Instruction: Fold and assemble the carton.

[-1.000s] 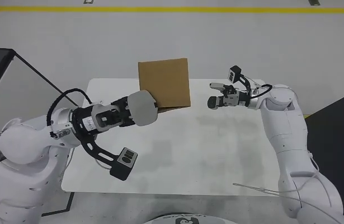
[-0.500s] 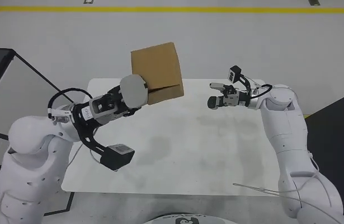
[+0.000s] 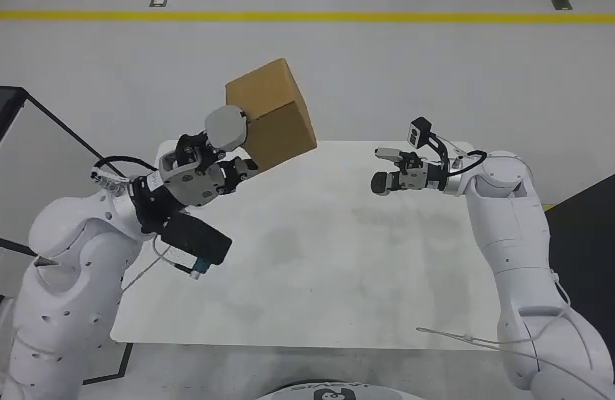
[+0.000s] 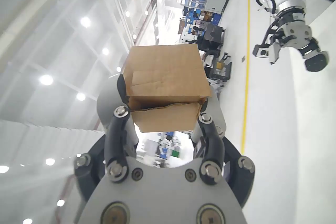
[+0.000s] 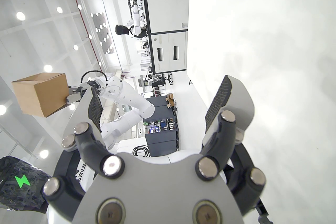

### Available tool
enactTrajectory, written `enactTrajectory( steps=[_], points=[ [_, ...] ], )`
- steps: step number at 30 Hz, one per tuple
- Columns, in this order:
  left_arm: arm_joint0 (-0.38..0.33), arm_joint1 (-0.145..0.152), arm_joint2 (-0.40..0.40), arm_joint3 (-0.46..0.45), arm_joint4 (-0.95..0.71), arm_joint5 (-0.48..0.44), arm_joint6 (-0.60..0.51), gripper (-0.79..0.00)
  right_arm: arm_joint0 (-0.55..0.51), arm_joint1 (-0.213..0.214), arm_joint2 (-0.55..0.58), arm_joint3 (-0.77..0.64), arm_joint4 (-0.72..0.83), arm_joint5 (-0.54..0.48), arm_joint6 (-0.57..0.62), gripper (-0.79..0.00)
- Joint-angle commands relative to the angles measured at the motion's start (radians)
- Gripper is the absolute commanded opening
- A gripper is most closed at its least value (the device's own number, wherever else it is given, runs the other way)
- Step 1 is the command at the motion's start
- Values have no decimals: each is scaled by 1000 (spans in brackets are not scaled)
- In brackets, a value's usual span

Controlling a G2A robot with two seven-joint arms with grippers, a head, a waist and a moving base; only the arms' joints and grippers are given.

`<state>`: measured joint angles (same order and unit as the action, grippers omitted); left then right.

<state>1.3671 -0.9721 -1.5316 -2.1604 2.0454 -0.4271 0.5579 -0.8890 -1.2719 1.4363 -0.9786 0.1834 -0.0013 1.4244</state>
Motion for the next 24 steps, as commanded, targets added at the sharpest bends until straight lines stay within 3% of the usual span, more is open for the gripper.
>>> enactTrajectory(
  steps=[1, 6, 16, 24],
  points=[
    [-5, -4, -6, 16, -146, -67, -80, -785, 0, 0, 0, 0, 0, 0, 0, 0],
    [-17, -10, -9, 15, -409, -193, -282, -785, 0, 0, 0, 0, 0, 0, 0, 0],
    [-8, -12, -7, 28, -448, -179, -291, -785, 0, 0, 0, 0, 0, 0, 0, 0],
    [10, -8, -78, 111, -978, -330, -541, -785, 0, 0, 0, 0, 0, 0, 0, 0]
  ],
)
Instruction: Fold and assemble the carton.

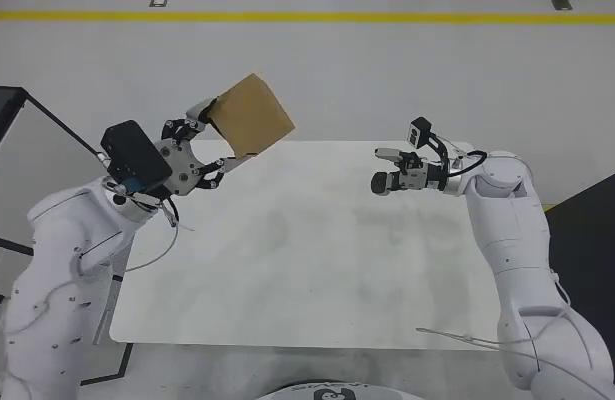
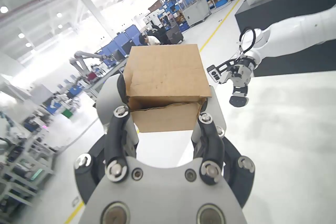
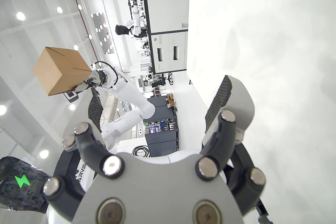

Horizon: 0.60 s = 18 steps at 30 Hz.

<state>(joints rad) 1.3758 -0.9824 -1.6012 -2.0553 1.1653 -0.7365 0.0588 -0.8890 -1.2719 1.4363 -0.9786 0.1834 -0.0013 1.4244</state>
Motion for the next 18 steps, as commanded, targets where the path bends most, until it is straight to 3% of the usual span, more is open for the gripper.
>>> enactTrajectory(
  steps=[1, 4, 14, 18],
  points=[
    [2, 3, -16, 14, -153, -29, -73, -785, 0, 0, 0, 0, 0, 0, 0, 0],
    [10, 7, -18, 45, -352, -39, -161, -785, 0, 0, 0, 0, 0, 0, 0, 0],
    [5, 9, -21, 38, -379, -31, -196, -785, 0, 0, 0, 0, 0, 0, 0, 0],
    [8, 13, -2, 92, -559, -87, -242, -785, 0, 0, 0, 0, 0, 0, 0, 0]
  ],
)
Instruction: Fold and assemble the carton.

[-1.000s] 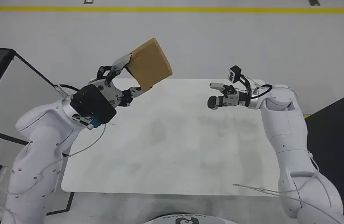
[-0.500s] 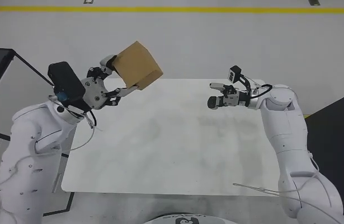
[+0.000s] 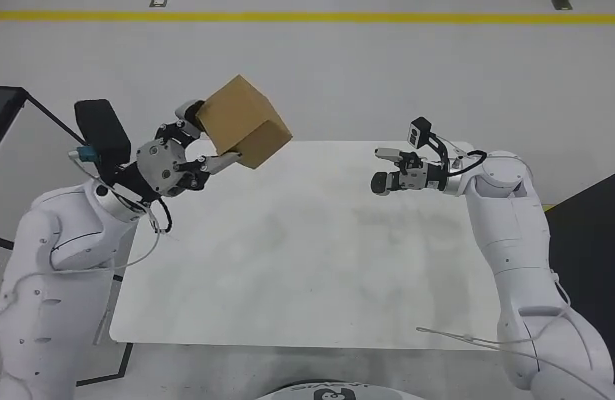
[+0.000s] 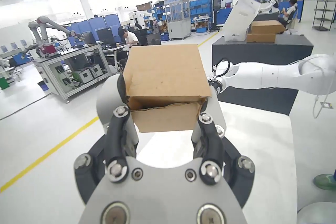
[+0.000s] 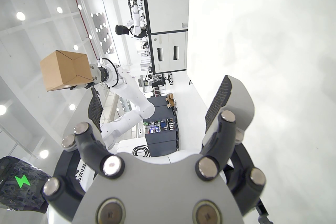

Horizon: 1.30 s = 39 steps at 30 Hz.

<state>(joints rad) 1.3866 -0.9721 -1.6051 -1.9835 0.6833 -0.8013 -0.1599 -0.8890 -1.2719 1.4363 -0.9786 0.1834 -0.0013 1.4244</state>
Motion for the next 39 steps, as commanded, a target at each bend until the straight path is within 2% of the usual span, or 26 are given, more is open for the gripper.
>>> enactTrajectory(
  steps=[1, 5, 8, 17, 19, 21, 25, 27, 28, 35, 39],
  points=[
    [-3, 6, 12, 32, -142, -50, -59, -785, 0, 0, 0, 0, 0, 0, 0, 0],
    [-26, 20, 19, 79, -334, -87, -190, -785, 0, 0, 0, 0, 0, 0, 0, 0],
    [-41, 27, 29, 105, -458, -73, -250, -785, 0, 0, 0, 0, 0, 0, 0, 0],
    [-41, 27, 29, 105, -458, -73, -250, -785, 0, 0, 0, 0, 0, 0, 0, 0],
    [-25, 25, 37, 104, -482, -40, -230, -785, 0, 0, 0, 0, 0, 0, 0, 0],
    [-13, 24, 50, 108, -586, -9, -228, -785, 0, 0, 0, 0, 0, 0, 0, 0],
    [-14, 34, 53, 128, -859, 66, -336, -785, 0, 0, 0, 0, 0, 0, 0, 0],
    [-17, 41, 43, 131, -963, 107, -424, -785, 0, 0, 0, 0, 0, 0, 0, 0],
    [-24, 44, 29, 129, -957, 94, -456, -785, 0, 0, 0, 0, 0, 0, 0, 0],
    [-21, 43, 30, 127, -972, 107, -440, -785, 0, 0, 0, 0, 0, 0, 0, 0],
    [5, 42, 50, 97, -1139, 171, -483, -785, 0, 0, 0, 0, 0, 0, 0, 0]
  ],
)
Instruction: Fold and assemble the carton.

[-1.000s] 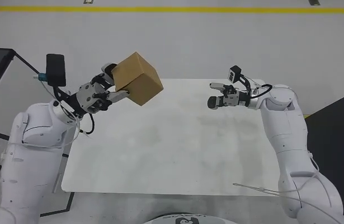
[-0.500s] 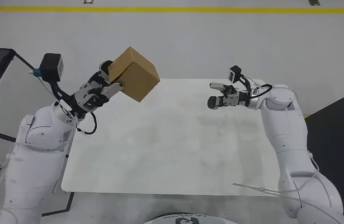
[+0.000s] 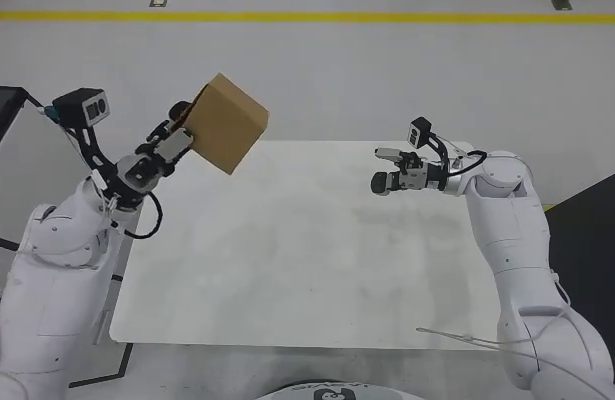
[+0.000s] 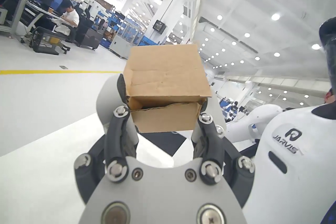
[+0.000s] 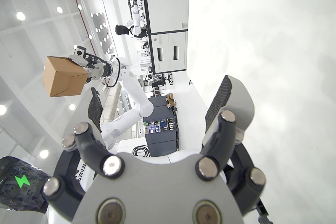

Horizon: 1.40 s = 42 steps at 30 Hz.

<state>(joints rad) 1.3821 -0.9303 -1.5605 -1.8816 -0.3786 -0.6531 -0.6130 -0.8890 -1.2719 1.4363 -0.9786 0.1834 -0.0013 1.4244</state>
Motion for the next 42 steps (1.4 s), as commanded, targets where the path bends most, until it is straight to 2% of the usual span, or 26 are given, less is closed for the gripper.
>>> enactTrajectory(
  steps=[1, 5, 7, 16, 21, 25, 34, 38, 42],
  points=[
    [17, 1, 9, -11, -136, 48, -62, -785, 0, 0, 0, 0, 0, 0, 0, 0],
    [32, 10, -9, -25, -263, 110, -242, -785, 0, 0, 0, 0, 0, 0, 0, 0],
    [36, 12, -26, -17, -268, 118, -276, -785, 0, 0, 0, 0, 0, 0, 0, 0],
    [40, 11, -21, -20, -283, 132, -260, -785, 0, 0, 0, 0, 0, 0, 0, 0],
    [87, 5, 15, -79, -464, 295, -259, -785, 0, 0, 0, 0, 0, 0, 0, 0],
    [115, 8, 9, -105, -497, 437, -279, -785, 0, 0, 0, 0, 0, 0, 0, 0],
    [117, 8, 11, -108, -499, 446, -271, -785, 0, 0, 0, 0, 0, 0, 0, 0],
    [151, 1, 39, -143, -639, 565, -244, -785, 0, 0, 0, 0, 0, 0, 0, 0],
    [165, -5, 23, -176, -744, 611, -199, -785, 0, 0, 0, 0, 0, 0, 0, 0]
  ],
)
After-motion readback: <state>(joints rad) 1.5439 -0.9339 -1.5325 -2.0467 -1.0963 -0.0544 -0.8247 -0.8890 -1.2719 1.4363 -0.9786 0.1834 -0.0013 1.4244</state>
